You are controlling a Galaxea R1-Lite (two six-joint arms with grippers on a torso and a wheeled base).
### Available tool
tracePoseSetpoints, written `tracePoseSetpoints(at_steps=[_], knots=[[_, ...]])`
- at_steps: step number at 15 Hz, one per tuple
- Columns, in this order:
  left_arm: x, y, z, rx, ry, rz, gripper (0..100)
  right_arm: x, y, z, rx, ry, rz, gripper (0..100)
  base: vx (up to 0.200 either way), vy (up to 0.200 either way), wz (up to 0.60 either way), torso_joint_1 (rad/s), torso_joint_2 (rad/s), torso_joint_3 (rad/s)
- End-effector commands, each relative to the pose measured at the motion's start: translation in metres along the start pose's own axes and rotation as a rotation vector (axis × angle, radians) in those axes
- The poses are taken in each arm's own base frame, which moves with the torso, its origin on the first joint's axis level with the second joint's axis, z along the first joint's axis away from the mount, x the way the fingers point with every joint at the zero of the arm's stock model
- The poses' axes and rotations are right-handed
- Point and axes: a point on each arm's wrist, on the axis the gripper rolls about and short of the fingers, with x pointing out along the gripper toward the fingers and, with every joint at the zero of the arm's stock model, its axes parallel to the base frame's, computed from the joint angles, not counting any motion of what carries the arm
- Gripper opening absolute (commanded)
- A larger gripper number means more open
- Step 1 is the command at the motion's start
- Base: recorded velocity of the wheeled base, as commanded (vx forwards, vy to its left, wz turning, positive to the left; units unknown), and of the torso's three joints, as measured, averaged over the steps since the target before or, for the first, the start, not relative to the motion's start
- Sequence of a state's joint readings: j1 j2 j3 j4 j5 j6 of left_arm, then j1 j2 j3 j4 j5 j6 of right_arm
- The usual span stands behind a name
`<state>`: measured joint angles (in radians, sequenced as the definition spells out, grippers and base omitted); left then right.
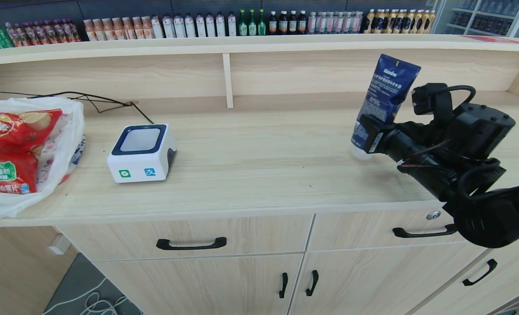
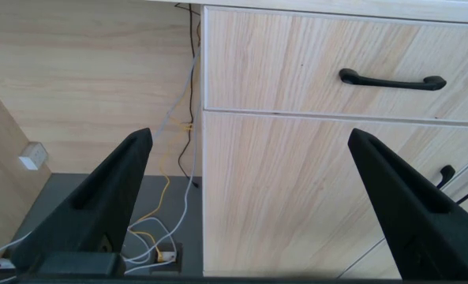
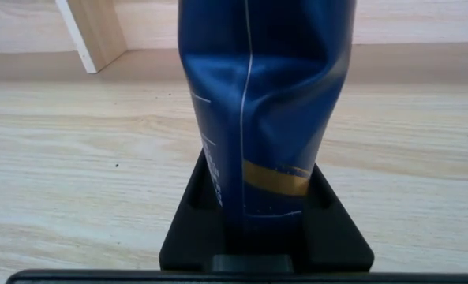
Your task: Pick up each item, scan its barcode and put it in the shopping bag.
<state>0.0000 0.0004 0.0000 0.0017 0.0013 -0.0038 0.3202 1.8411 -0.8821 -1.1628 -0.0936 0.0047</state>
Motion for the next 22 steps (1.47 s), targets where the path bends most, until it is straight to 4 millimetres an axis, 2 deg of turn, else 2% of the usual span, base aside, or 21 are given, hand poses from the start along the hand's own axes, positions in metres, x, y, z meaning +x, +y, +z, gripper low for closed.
tracePoseSetpoints(at_steps=[1,5,9,11,12,17,20,22], knots=[[0.0,0.0,0.0,-0.001,-0.001,0.0,100,-0.005,0.0,0.01,0.0,-0.026,0.002,0,0.0,0.0,0.0,0.0,0.0,0.0],[0.0,0.0,0.0,-0.001,-0.001,0.0,100,-0.014,0.0,0.032,-0.027,-0.087,0.002,0,0.0,0.0,0.0,0.0,0.0,0.0],[0.0,0.0,0.0,-0.001,-0.002,0.0,100,-0.03,0.007,0.055,-0.033,-0.145,0.024,0,0.0,0.0,0.0,0.0,0.0,0.0],[0.0,0.0,0.0,-0.001,-0.001,0.0,100,-0.045,0.015,0.069,-0.054,-0.178,0.052,0,0.0,0.0,0.0,0.0,0.0,0.0],[0.0,0.0,0.0,-0.001,-0.001,0.0,100,-0.049,0.016,0.07,-0.063,-0.18,0.057,0,0.0,0.0,0.0,0.0,0.0,0.0],[0.0,0.0,0.0,-0.001,-0.002,0.0,100,-0.108,0.015,0.078,-0.133,-0.182,0.086,0,0.0,0.0,0.0,0.0,0.0,0.0],[0.0,0.0,0.0,-0.001,-0.001,0.0,100,-0.124,0.015,0.079,-0.136,-0.186,0.099,0,0.0,0.0,0.0,0.0,0.0,0.0],[0.0,0.0,0.0,-0.001,-0.001,-0.001,100,-0.126,0.019,0.078,-0.128,-0.184,0.129,0,0.0,0.0,0.0,0.0,0.0,0.0]])
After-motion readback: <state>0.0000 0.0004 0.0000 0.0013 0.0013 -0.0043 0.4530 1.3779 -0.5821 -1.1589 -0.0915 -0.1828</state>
